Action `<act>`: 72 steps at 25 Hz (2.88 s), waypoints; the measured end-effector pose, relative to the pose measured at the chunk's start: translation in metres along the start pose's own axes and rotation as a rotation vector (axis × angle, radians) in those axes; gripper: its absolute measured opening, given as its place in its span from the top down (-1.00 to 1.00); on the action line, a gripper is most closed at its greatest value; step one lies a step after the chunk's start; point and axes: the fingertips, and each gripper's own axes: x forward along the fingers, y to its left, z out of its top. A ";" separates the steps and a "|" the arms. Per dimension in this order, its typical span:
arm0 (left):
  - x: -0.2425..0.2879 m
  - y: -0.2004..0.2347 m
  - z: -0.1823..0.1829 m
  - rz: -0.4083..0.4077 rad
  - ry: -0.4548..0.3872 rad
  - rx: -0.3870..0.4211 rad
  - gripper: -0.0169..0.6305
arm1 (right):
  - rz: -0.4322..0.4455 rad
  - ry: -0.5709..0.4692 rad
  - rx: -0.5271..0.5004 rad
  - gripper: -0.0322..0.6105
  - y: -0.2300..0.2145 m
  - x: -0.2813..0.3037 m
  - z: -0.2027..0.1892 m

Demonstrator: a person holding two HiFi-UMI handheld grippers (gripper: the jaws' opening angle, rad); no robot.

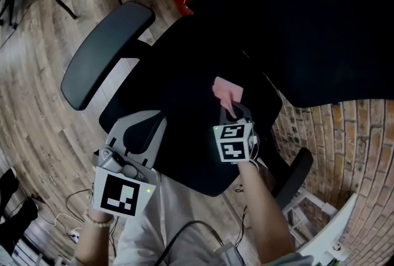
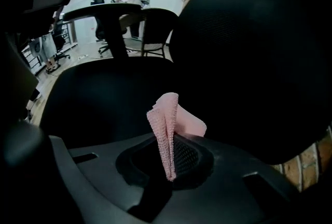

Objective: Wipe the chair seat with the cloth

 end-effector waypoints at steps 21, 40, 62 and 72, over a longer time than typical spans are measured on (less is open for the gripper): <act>0.004 -0.003 0.000 -0.012 -0.003 0.011 0.89 | -0.069 0.107 0.057 0.73 -0.035 -0.012 -0.047; -0.048 0.024 -0.033 0.116 0.038 -0.024 0.89 | 0.404 -0.039 -0.161 0.73 0.227 -0.055 0.015; -0.023 0.004 -0.013 0.051 0.018 -0.008 0.89 | 0.290 0.072 -0.042 0.73 0.187 -0.074 -0.044; -0.001 -0.012 0.016 -0.038 -0.007 0.045 0.89 | -0.047 0.187 0.225 0.73 0.025 -0.070 -0.093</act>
